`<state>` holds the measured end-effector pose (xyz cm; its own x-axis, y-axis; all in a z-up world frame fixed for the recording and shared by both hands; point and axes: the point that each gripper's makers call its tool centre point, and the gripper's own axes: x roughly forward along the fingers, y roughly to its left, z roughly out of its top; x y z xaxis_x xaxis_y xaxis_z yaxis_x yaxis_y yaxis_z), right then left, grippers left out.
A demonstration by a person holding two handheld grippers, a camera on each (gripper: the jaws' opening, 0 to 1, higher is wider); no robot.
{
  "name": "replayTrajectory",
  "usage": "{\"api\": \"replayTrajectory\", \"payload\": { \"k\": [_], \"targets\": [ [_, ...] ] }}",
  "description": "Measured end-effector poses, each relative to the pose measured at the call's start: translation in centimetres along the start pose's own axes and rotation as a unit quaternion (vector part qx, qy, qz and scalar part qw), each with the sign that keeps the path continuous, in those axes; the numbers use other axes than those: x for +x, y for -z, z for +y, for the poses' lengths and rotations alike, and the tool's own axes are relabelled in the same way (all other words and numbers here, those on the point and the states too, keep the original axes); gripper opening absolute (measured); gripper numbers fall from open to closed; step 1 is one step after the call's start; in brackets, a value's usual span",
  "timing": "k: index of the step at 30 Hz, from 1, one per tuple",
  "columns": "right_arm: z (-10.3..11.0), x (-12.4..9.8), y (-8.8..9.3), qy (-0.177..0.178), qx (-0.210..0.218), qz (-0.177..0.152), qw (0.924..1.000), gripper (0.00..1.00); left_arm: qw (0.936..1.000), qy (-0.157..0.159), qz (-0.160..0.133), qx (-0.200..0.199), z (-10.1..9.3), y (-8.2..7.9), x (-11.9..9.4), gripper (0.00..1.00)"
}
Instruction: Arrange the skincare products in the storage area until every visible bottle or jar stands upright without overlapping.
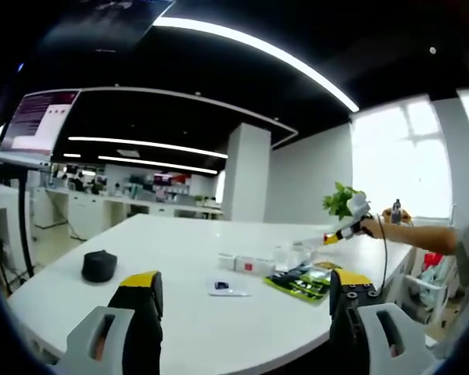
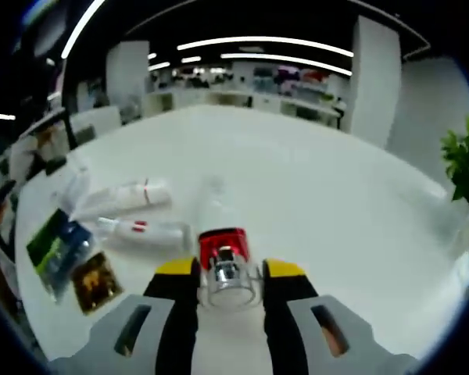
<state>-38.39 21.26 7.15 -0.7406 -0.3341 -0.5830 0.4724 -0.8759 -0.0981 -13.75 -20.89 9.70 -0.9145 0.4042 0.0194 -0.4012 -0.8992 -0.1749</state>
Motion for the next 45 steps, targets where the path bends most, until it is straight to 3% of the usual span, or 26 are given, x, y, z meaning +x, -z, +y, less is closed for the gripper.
{"api": "replayTrajectory", "payload": {
  "k": [8, 13, 33, 45],
  "targets": [
    [0.4, -2.0, -2.4, 0.012, -0.002, 0.053, 0.9985, 0.3, 1.0, 0.006, 0.0, 0.002, -0.4, 0.0, 0.1, 0.91],
    [0.1, -2.1, -4.4, 0.027, -0.014, 0.052, 0.9982, 0.3, 1.0, 0.008, 0.001, 0.0, -0.6, 0.0, 0.2, 0.91],
    [-1.0, -1.6, -10.9, 0.056, 0.021, 0.021, 0.998, 0.29, 1.0, 0.009, -0.002, 0.0, -0.5, -0.4, 0.2, 0.91],
    [-1.1, -0.1, -12.7, 0.074, 0.042, -0.001, 0.9964, 0.29, 1.0, 0.004, -0.005, 0.0, -0.1, -0.7, 0.0, 0.91]
  ]
}}
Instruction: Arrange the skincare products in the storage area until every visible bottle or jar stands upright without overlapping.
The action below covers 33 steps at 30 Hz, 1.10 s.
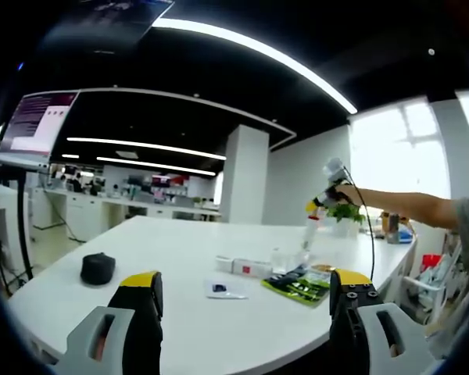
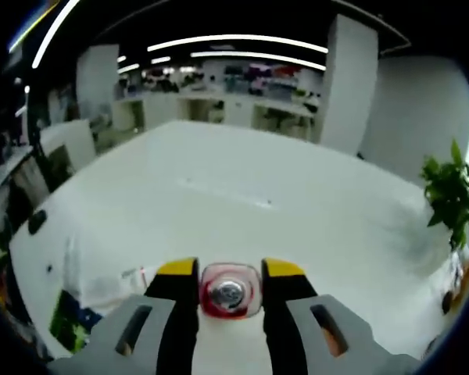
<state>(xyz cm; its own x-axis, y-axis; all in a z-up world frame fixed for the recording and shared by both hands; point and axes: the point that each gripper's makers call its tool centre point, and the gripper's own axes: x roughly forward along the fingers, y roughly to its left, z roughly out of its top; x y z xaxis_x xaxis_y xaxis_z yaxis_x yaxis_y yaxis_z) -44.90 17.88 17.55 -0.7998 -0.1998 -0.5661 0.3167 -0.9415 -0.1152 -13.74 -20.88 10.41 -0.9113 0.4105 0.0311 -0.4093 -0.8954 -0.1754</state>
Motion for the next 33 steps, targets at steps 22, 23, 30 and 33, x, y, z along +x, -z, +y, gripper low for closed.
{"api": "replayTrajectory", "payload": {
  "k": [22, 23, 30, 33],
  "targets": [
    [2.1, 2.5, 2.4, -0.033, 0.002, -0.06, 0.9977, 0.42, 1.0, 0.005, 0.004, -0.003, 0.0, 0.5, 0.2, 0.91],
    [2.3, 2.7, 3.1, -0.038, 0.004, -0.057, 0.9977, 0.42, 1.0, 0.005, 0.004, -0.003, 0.0, 0.5, 0.2, 0.91],
    [2.7, 3.5, 6.8, -0.062, 0.004, -0.025, 0.9978, 0.4, 1.0, 0.003, 0.007, -0.003, 0.0, 0.8, 0.4, 0.91],
    [2.8, 3.6, 7.7, -0.074, 0.007, -0.015, 0.9971, 0.37, 0.9999, 0.006, 0.009, -0.001, -0.3, 0.9, 0.5, 0.91]
  ]
}}
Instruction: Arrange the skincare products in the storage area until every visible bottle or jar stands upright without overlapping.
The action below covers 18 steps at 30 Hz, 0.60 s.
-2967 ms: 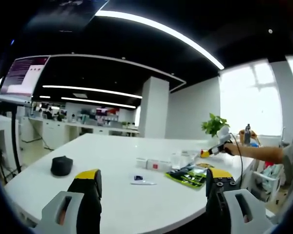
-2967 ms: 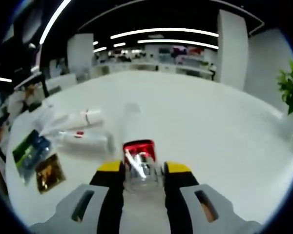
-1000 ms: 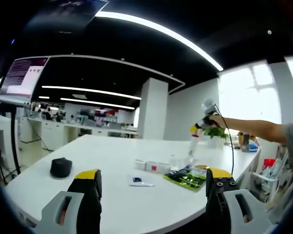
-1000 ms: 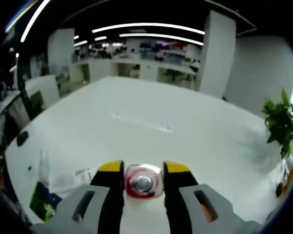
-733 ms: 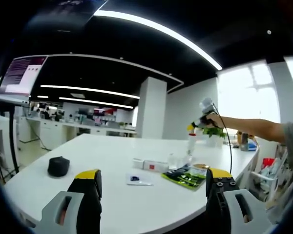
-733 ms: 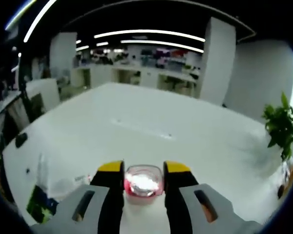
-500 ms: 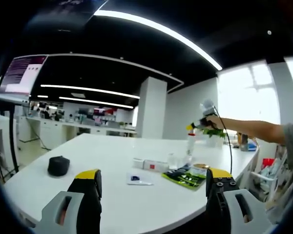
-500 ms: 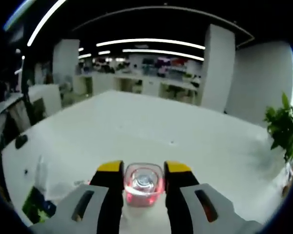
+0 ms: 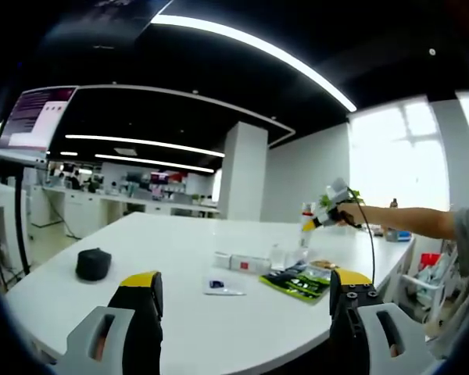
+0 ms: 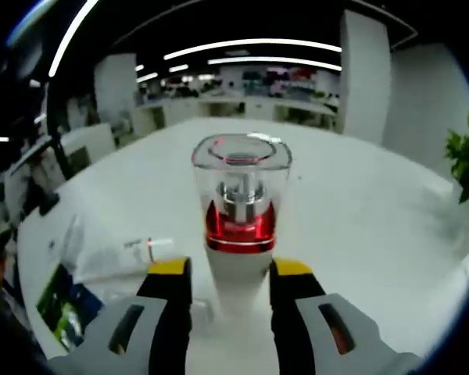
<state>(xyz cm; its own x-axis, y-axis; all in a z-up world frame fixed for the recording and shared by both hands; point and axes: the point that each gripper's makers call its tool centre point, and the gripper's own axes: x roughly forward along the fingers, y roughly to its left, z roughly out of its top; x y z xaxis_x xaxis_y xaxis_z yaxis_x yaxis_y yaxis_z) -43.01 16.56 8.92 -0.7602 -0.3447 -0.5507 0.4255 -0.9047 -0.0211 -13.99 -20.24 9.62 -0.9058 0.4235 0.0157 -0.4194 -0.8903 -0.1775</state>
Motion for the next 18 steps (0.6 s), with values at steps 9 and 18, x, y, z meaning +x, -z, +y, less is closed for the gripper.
{"api": "replayTrajectory", "payload": {
  "k": [9, 18],
  "targets": [
    [-0.9, 0.9, 1.5, 0.014, -0.009, 0.022, 0.9996, 0.26, 0.9999, 0.008, 0.01, 0.005, -0.8, 0.6, 0.4, 0.91],
    [-1.3, 2.2, 0.9, 0.047, 0.025, -0.006, 0.9986, 0.26, 0.9999, 0.006, 0.009, 0.002, -0.6, 0.6, 0.5, 0.91]
  ]
}}
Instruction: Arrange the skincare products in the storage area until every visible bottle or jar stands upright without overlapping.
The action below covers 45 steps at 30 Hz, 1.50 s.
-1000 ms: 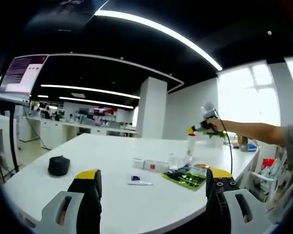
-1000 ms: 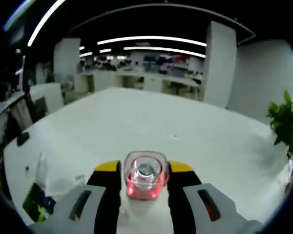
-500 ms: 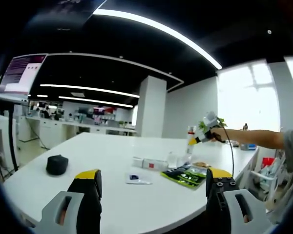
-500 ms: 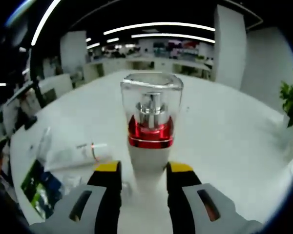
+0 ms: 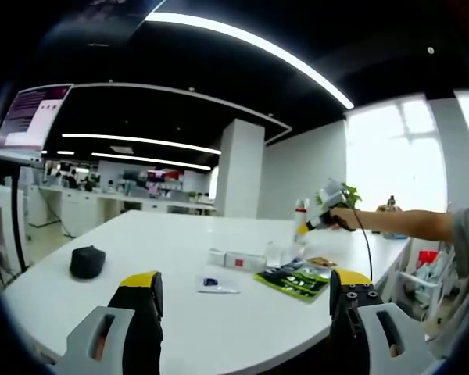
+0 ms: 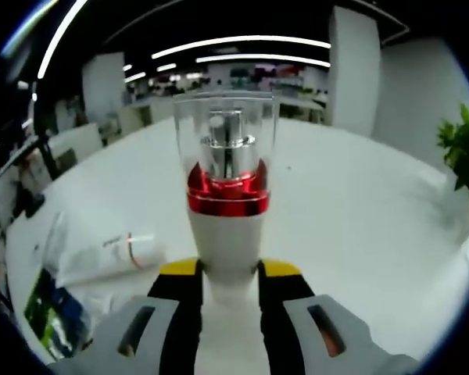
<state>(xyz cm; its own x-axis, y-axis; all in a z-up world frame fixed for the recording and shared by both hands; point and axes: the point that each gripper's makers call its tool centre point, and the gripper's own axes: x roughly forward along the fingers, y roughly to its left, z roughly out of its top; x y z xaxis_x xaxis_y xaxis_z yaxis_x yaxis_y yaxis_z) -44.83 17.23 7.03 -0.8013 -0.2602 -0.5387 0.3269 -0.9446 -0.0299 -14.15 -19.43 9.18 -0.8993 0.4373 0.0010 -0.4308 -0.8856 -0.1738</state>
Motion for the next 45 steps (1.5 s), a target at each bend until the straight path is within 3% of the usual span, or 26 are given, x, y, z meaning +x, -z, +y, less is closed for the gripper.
{"api": "replayTrajectory", "payload": {
  "k": [7, 18, 35, 45],
  "targets": [
    [-0.8, 1.3, -1.0, 0.069, 0.024, -0.031, 0.9968, 0.26, 1.0, 0.0, 0.002, -0.002, 0.1, 0.2, 0.1, 0.91],
    [-1.0, 2.4, -2.0, 0.122, 0.058, -0.056, 0.9892, 0.26, 0.9999, 0.006, -0.005, -0.007, -0.4, 0.0, 0.0, 0.91],
    [1.2, 3.0, -2.3, 0.114, 0.06, -0.064, 0.9896, 0.26, 0.9998, 0.019, -0.001, -0.005, -1.4, 0.3, 0.2, 0.91],
    [1.5, 4.2, -3.1, 0.105, 0.055, -0.068, 0.9907, 0.26, 0.9998, 0.02, 0.005, -0.005, -1.4, 0.5, 0.5, 0.91]
  ]
}}
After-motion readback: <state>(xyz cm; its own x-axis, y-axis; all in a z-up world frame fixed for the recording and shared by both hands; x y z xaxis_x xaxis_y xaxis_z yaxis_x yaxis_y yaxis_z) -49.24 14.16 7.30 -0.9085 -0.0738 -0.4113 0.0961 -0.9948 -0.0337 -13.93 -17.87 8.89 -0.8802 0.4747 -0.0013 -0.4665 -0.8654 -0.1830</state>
